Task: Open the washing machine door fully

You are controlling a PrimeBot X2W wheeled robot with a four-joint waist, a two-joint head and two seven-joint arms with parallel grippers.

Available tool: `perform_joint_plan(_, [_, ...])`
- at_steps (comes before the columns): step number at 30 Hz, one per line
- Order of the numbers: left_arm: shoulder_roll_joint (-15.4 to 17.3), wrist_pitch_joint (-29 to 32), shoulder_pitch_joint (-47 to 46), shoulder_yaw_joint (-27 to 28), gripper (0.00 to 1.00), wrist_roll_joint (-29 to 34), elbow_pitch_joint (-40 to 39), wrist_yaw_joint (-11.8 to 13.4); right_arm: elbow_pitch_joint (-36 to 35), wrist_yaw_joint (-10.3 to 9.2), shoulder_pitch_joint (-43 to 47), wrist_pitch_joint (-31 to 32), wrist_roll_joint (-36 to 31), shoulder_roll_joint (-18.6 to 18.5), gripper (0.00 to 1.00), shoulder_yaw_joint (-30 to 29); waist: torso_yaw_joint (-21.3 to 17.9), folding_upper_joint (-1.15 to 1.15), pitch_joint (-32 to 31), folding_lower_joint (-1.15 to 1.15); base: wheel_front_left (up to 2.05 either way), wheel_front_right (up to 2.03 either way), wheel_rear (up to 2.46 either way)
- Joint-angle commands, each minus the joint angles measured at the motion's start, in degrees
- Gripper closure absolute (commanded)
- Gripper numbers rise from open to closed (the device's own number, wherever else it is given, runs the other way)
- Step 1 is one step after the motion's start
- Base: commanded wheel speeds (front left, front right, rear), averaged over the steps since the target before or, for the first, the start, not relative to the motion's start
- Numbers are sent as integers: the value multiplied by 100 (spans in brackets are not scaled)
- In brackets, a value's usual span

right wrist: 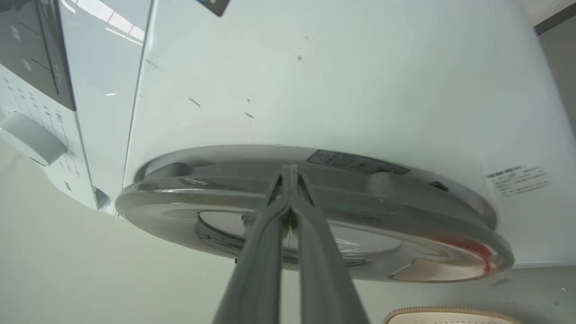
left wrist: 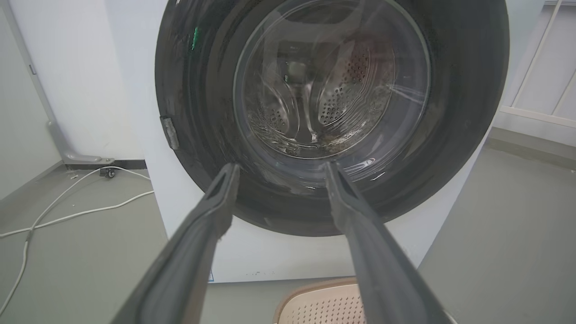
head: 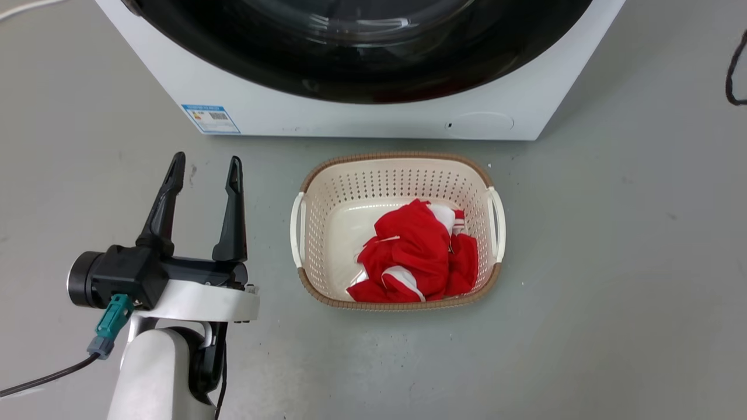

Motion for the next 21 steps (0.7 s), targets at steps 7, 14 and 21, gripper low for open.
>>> perform_joint_plan(7, [24,-16,-223,-51,0,-57,-72,2,230,0,-388,-110,-401,309,100,163,40,0,360,-1,0,0,0])
perform_joint_plan(14, [28,-16,-281,-71,0,-70,-66,2,247,-1,-175,-80,-566,414,100,-29,69,0,481,-1,0,0,0])
perform_joint_plan(21, [8,-16,-284,-70,0,-75,-14,2,253,0,-61,179,-568,516,100,-301,89,0,451,-1,0,0,0])
